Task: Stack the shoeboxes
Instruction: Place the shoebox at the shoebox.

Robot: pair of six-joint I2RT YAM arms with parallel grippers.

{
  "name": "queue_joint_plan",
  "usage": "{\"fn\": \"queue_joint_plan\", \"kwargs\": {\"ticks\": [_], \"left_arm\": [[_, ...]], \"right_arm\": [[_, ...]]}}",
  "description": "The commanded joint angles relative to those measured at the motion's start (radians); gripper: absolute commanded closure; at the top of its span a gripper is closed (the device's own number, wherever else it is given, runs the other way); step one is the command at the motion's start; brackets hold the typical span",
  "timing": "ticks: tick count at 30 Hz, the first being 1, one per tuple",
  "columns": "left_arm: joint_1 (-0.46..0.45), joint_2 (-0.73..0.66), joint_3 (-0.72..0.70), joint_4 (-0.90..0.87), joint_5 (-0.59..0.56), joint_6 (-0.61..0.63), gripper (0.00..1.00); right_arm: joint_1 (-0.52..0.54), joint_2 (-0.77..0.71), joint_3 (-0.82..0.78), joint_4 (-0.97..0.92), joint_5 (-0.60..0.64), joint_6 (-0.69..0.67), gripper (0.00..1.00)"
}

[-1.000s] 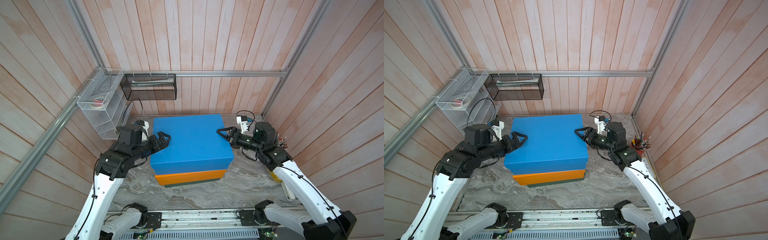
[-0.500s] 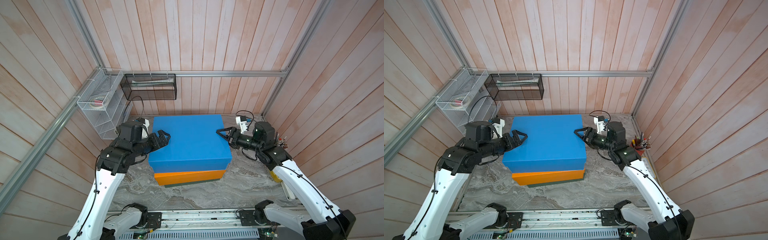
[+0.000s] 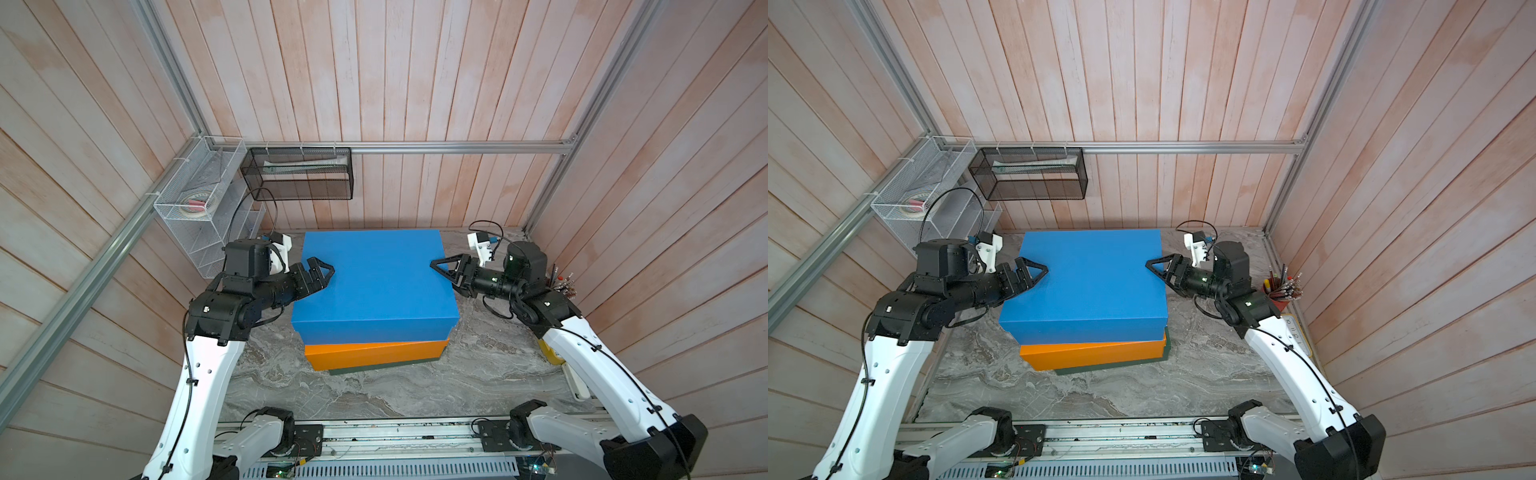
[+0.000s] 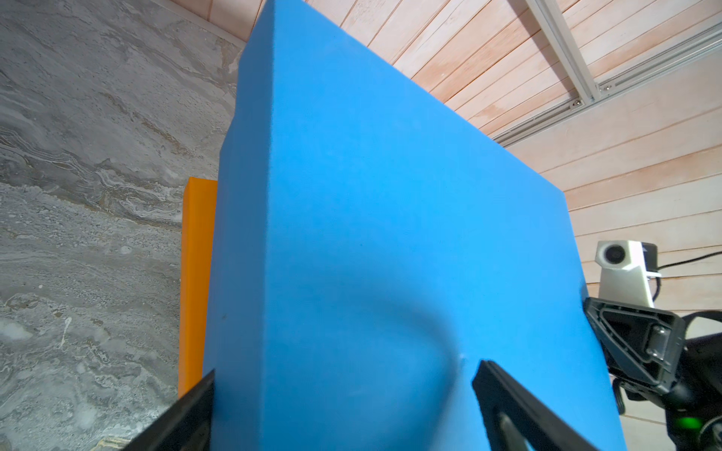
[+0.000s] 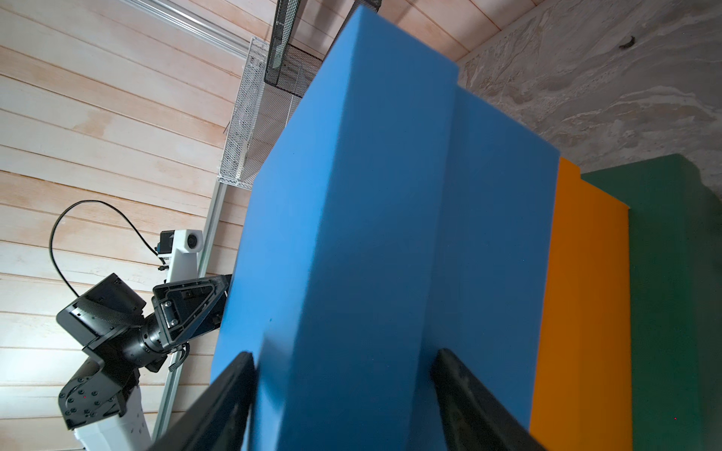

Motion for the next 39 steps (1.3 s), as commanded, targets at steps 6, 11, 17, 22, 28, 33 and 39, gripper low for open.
{"fn": "queue_joint_plan", "kwargs": {"ticks": [6, 11, 17, 22, 28, 33, 39], "left_arm": [[0.054, -0.015, -0.033, 0.038, 0.13, 0.041, 0.0], [0.072, -0.014, -0.024, 0.015, 0.115, 0.073, 0.0], [0.072, -0.017, -0.048, 0.045, 0.153, 0.062, 0.0], [0.074, -0.01, -0.005, 0.006, 0.078, 0.093, 0.0], [0.073, -0.002, 0.019, -0.031, -0.052, 0.135, 0.0], [0.074, -0.016, 0.022, -0.003, -0.087, 0.122, 0.0], [0.106, -0.023, 0.027, 0.01, -0.088, 0.111, 0.0]], "right_arm": [[-0.008, 0.049, -0.036, -0.218, -0.022, -0.037, 0.27], [-0.011, 0.046, -0.046, -0.182, -0.042, -0.022, 0.26], [-0.016, 0.028, -0.047, -0.063, -0.096, 0.027, 0.16], [-0.021, 0.045, 0.002, -0.134, -0.079, -0.028, 0.14], [-0.021, 0.062, -0.011, -0.186, -0.062, -0.062, 0.14], [-0.024, 0.059, -0.018, -0.181, -0.054, -0.059, 0.14], [-0.03, 0.05, -0.007, -0.139, -0.069, -0.043, 0.14]]}}
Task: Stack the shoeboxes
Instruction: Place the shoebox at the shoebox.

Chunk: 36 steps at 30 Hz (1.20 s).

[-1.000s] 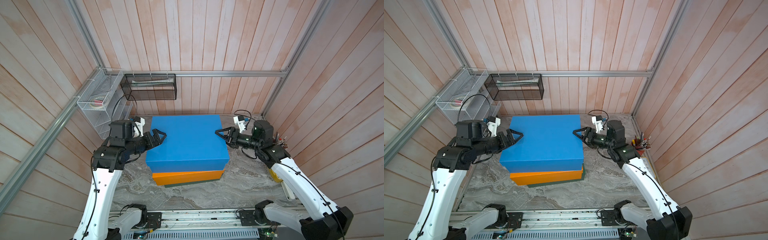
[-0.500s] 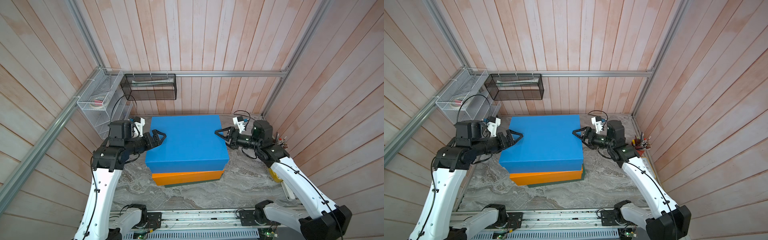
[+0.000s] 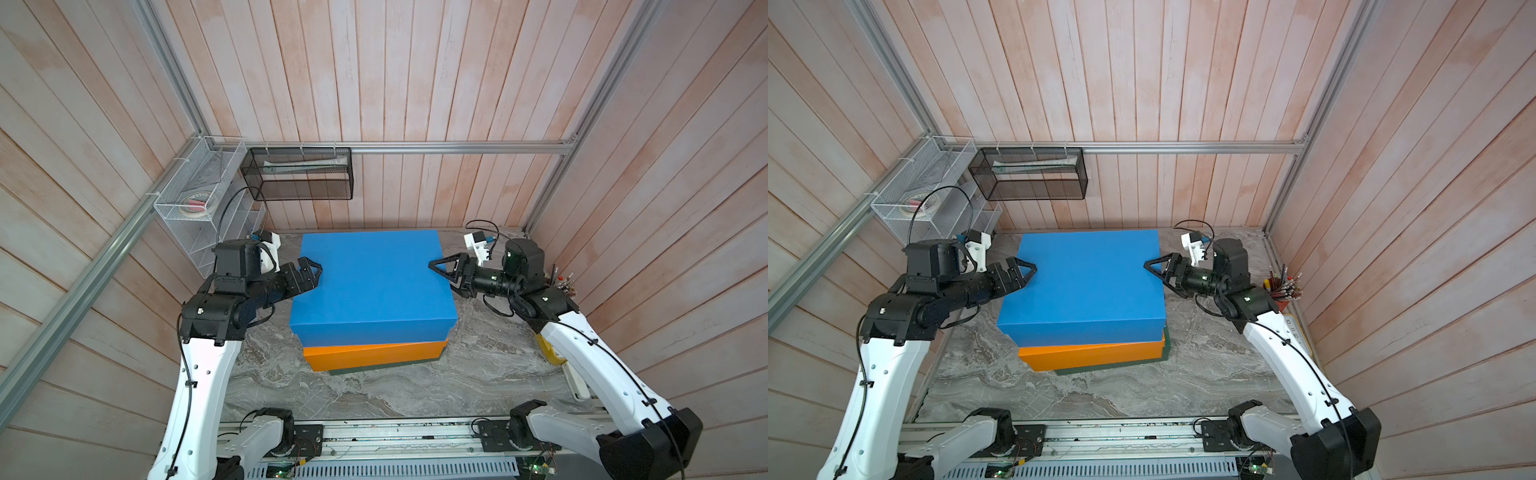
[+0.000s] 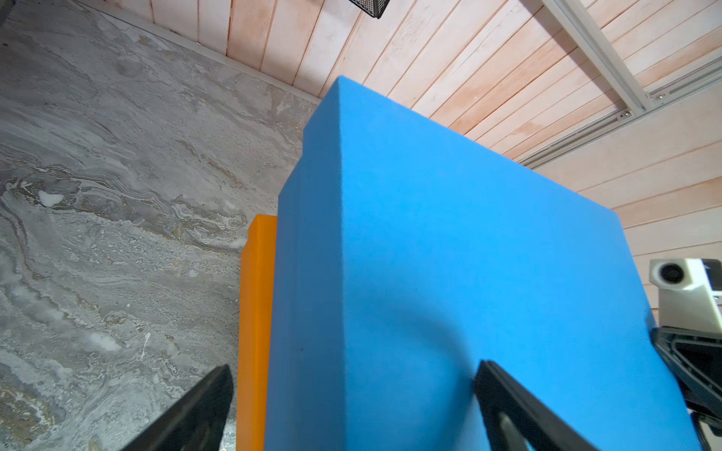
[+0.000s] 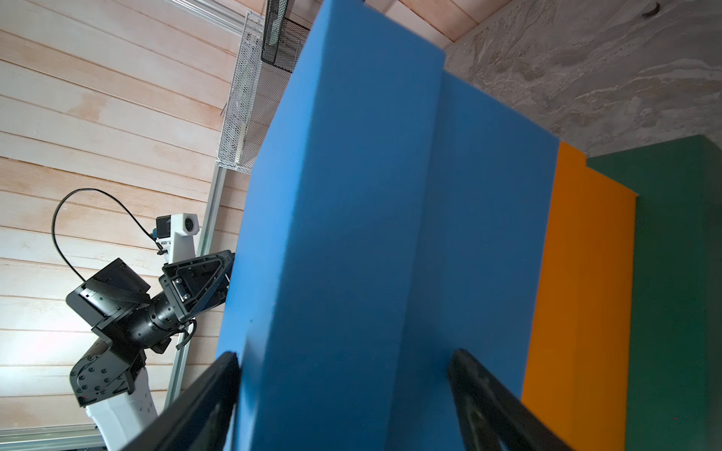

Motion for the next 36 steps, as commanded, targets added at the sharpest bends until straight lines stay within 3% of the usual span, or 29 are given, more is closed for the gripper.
{"fn": "queue_joint_plan", "kwargs": {"ticks": [1, 9, 15, 22, 31, 36], "left_arm": [[0.039, -0.02, 0.024, 0.029, 0.007, 0.002, 0.0], [0.169, -0.016, 0.029, 0.117, 0.206, -0.055, 0.0], [0.241, -0.018, -0.016, 0.111, 0.215, -0.062, 0.01], [0.324, -0.056, -0.185, 0.131, 0.246, -0.065, 0.06], [0.365, -0.099, -0.387, 0.144, 0.218, -0.054, 0.11], [0.371, -0.106, -0.436, 0.137, 0.21, -0.037, 0.2]], "right_arm": [[-0.008, 0.02, -0.022, -0.11, -0.002, -0.018, 0.14], [-0.036, 0.02, 0.012, -0.044, -0.045, -0.005, 0.13], [-0.052, 0.036, 0.048, 0.029, -0.088, 0.017, 0.12], [-0.05, 0.06, 0.084, 0.048, -0.125, 0.029, 0.12], [-0.049, 0.013, 0.034, 0.091, -0.13, 0.063, 0.11], [-0.06, 0.028, 0.074, 0.071, -0.128, 0.032, 0.1]]}}
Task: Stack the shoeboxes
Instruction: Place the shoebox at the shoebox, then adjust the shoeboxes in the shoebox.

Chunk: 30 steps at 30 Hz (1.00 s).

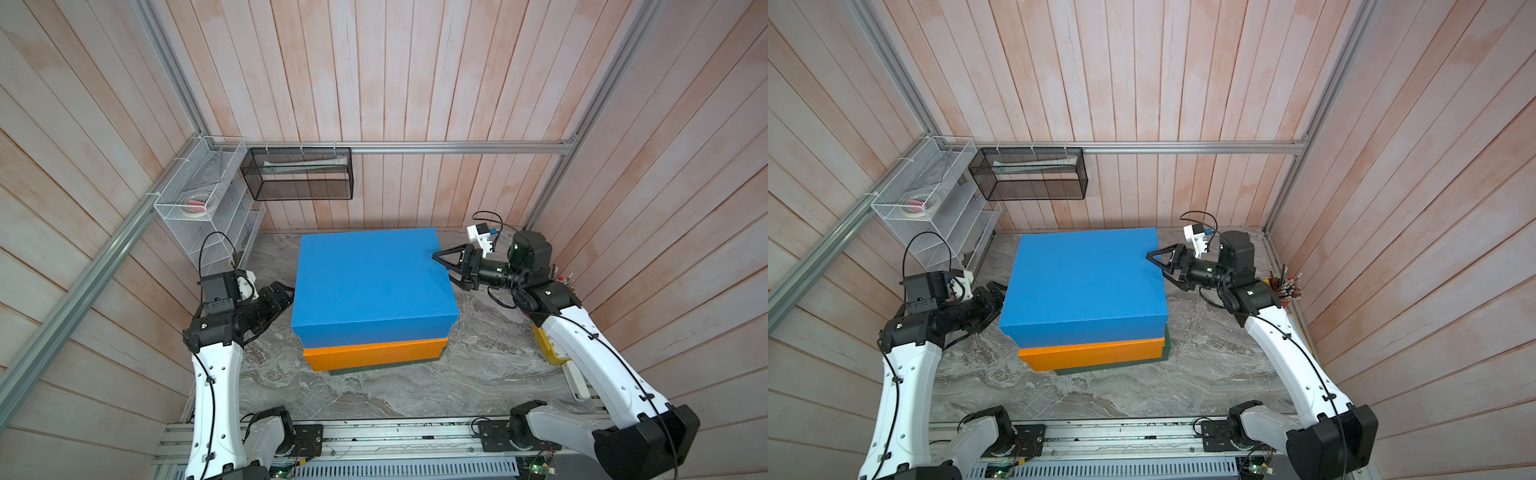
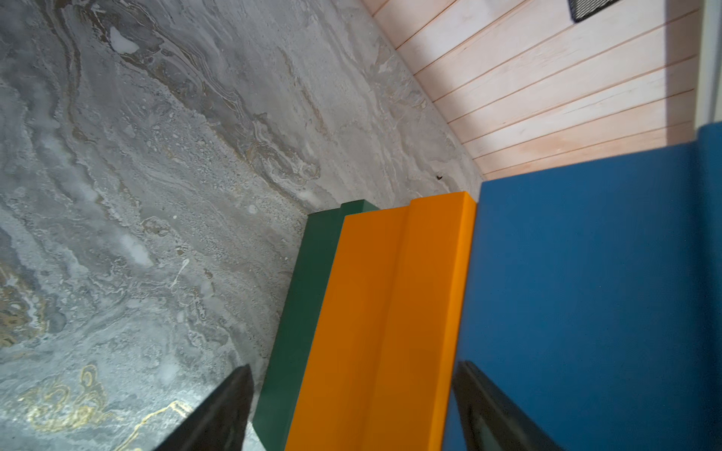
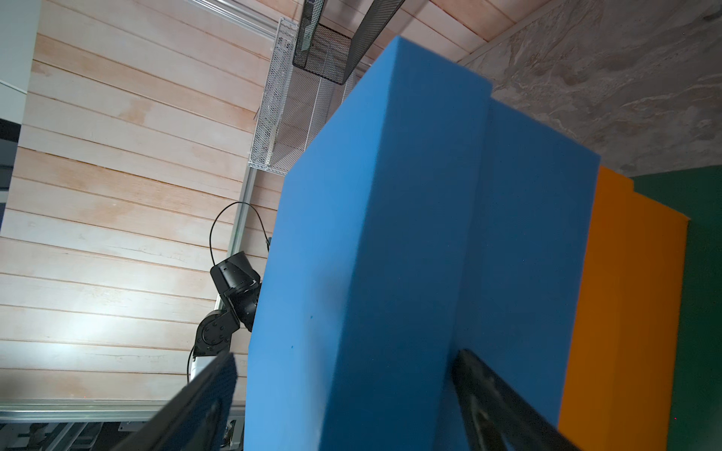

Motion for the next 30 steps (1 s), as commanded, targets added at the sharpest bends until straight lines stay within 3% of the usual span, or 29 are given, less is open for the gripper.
{"fn": "queue_joint_plan", "kwargs": {"ticks": [1, 8, 12, 19, 24, 30], "left_arm": [[0.004, -0.02, -0.03, 0.015, -0.003, 0.024, 0.23], [0.004, -0.033, -0.137, 0.028, 0.048, 0.031, 0.52], [-0.003, -0.048, -0.182, 0.026, 0.067, 0.034, 0.62], [-0.036, -0.098, -0.25, 0.001, 0.082, 0.029, 0.75], [-0.068, -0.123, -0.251, -0.034, 0.081, 0.023, 0.78], [-0.091, -0.146, -0.261, -0.068, 0.072, 0.025, 0.81]], "right_arm": [[-0.01, 0.004, 0.038, 0.001, -0.016, -0.028, 0.1], [-0.079, -0.011, 0.069, -0.007, -0.019, -0.044, 0.1], [-0.137, -0.018, 0.058, -0.055, -0.017, -0.069, 0.16], [-0.238, -0.083, -0.171, -0.039, -0.04, -0.043, 0.49], [-0.226, -0.105, -0.349, 0.032, -0.064, 0.021, 0.92], [-0.119, -0.069, -0.405, 0.095, -0.043, 0.057, 0.99]]}}
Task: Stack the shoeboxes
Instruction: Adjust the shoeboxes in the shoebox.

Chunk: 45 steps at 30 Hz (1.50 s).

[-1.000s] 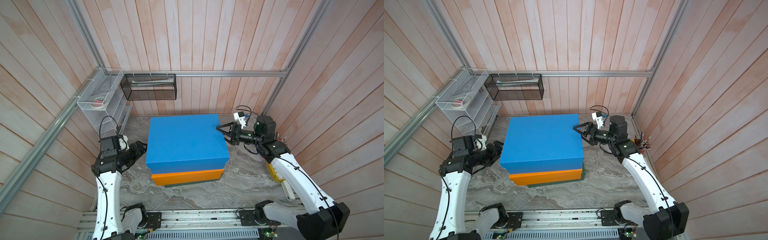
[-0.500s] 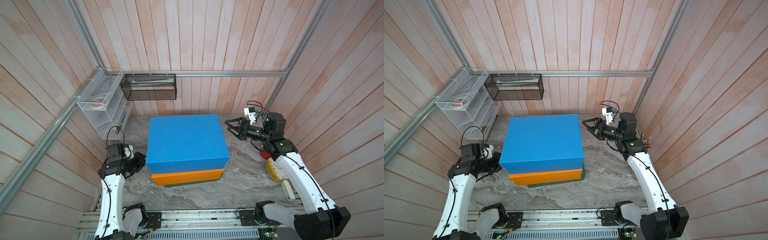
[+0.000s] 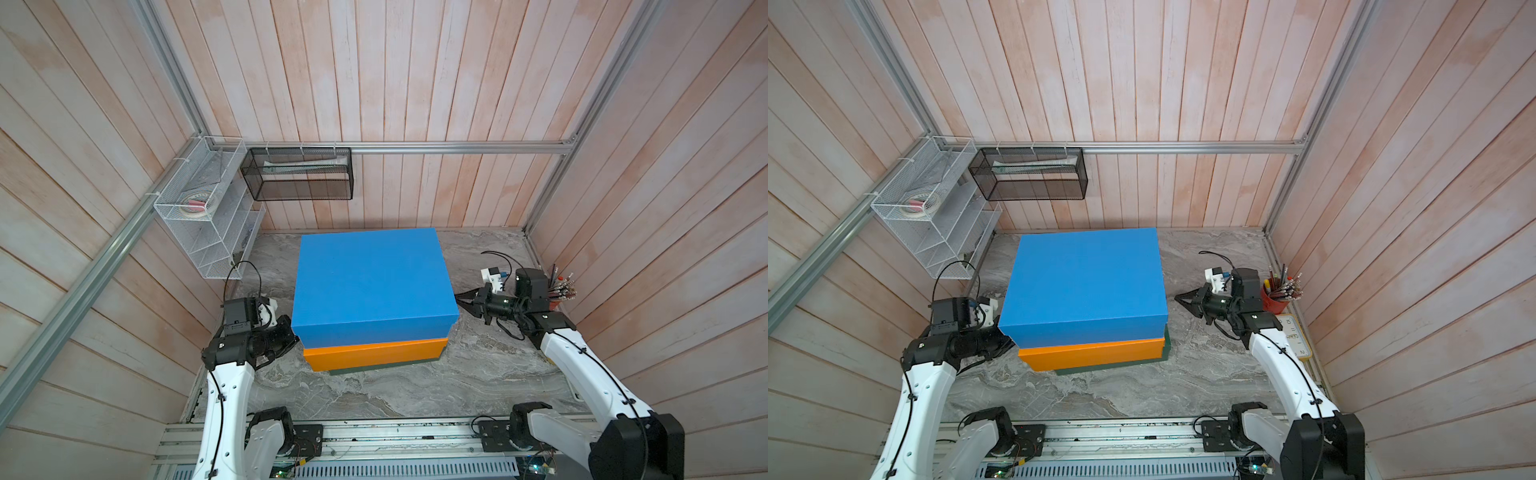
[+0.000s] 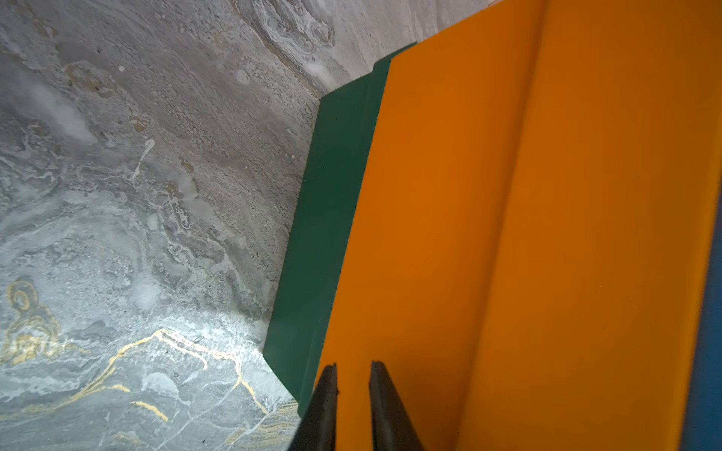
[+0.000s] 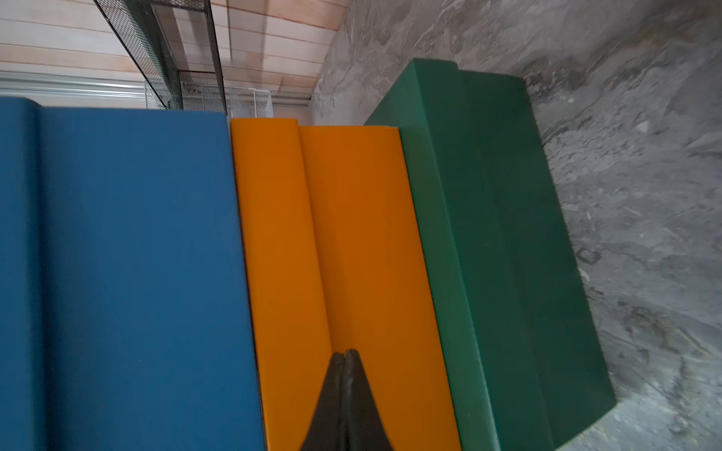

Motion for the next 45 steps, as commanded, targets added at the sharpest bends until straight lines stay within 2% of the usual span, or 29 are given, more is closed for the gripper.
{"fn": "queue_joint_plan", "kwargs": {"ticks": [1, 6, 18, 31, 45], "left_arm": [[-0.012, -0.019, -0.012, -0.029, 0.008, 0.002, 0.81], [-0.043, -0.025, -0.005, -0.007, 0.028, -0.033, 0.83], [-0.195, 0.024, 0.016, 0.084, -0.015, -0.123, 0.83], [-0.202, 0.152, 0.089, 0.136, -0.025, -0.08, 0.83], [-0.235, 0.166, 0.1, 0.141, -0.031, -0.088, 0.82]], "right_arm": [[0.068, 0.024, -0.009, 0.102, -0.006, 0.037, 1.0], [0.138, 0.094, 0.02, 0.141, 0.001, 0.04, 1.0], [0.148, 0.149, 0.05, 0.161, 0.006, 0.038, 1.0], [0.147, 0.155, 0.078, 0.132, 0.012, 0.019, 1.0], [0.115, 0.156, 0.064, 0.124, 0.009, -0.006, 1.0]]}}
